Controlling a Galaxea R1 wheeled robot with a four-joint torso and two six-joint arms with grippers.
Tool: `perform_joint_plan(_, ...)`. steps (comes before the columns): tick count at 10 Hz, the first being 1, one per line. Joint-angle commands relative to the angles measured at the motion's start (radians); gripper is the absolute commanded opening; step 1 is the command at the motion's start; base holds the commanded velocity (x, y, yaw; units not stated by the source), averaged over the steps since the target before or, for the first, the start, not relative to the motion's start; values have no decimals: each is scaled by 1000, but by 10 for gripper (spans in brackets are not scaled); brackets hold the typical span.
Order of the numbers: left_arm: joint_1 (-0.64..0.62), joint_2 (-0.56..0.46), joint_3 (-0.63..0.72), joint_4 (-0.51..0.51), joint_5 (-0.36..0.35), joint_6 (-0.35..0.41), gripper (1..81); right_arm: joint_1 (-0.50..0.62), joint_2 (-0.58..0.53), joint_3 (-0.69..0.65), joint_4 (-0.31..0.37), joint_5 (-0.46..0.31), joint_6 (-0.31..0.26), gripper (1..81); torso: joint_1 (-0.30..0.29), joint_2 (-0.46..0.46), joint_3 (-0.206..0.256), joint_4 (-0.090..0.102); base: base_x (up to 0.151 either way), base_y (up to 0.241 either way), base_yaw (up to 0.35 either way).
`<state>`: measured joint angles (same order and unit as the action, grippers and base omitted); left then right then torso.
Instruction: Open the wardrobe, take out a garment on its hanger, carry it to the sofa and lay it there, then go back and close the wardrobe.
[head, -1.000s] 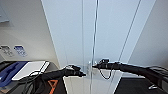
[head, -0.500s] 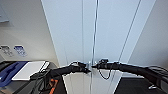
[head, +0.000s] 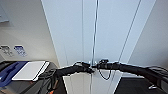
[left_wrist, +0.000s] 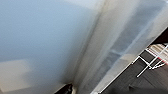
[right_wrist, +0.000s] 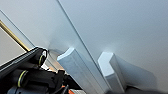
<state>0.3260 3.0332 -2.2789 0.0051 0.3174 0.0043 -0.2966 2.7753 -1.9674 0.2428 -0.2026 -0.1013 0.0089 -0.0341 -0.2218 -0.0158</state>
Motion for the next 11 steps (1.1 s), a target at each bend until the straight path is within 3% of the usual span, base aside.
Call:
perform_joint_plan(1,-181,83,-50,27,-43,20,811,165,13,42,16,-5,2,811,0,0,0,0,0,0,0)
perform_joint_plan(3,-181,98,-20,24,-54,13,811,142,0,100,20,6,3,811,0,0,0,0,0,0,0)
perform_joint_plan(6,-169,26,233,21,-77,6,811,92,-55,272,21,55,20,811,0,0,0,0,0,0,0)
perform_joint_plan(9,-80,-101,497,29,-78,8,811,37,-69,354,15,69,15,811,1,0,0,0,0,0,0)
perform_joint_plan(11,0,-265,726,78,-101,8,811,-28,-110,433,13,81,8,811,2,1,-1,0,0,0,0)
